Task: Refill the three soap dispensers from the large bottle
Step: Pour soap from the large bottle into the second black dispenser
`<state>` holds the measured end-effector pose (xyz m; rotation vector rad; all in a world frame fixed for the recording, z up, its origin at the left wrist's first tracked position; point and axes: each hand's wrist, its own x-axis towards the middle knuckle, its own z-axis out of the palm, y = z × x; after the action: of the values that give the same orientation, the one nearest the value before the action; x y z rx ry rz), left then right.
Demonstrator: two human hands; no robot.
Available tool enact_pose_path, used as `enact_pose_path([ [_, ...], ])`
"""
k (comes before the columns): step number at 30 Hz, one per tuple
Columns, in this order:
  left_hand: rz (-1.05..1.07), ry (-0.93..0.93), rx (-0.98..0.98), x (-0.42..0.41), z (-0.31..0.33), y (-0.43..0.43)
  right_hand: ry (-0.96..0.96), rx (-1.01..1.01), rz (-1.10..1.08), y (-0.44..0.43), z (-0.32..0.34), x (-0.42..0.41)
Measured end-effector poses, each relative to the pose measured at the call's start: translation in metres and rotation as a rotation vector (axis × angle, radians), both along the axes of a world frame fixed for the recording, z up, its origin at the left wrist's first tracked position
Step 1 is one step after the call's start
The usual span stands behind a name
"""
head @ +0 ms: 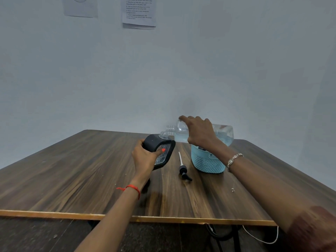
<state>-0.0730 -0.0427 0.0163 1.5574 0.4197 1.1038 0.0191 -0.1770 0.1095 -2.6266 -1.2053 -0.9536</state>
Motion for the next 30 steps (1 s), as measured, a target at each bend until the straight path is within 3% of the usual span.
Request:
enact_pose_path([
  [21, 0.021, 0.03, -0.003, 0.002, -0.0056, 0.0033, 0.017, -0.004, -0.001, 0.0026, -0.0047, 0.0023],
  [30, 0.028, 0.039, 0.005, 0.0057, -0.0055, 0.0029, 0.109, 0.055, 0.03, 0.0045, 0.0016, 0.0047],
])
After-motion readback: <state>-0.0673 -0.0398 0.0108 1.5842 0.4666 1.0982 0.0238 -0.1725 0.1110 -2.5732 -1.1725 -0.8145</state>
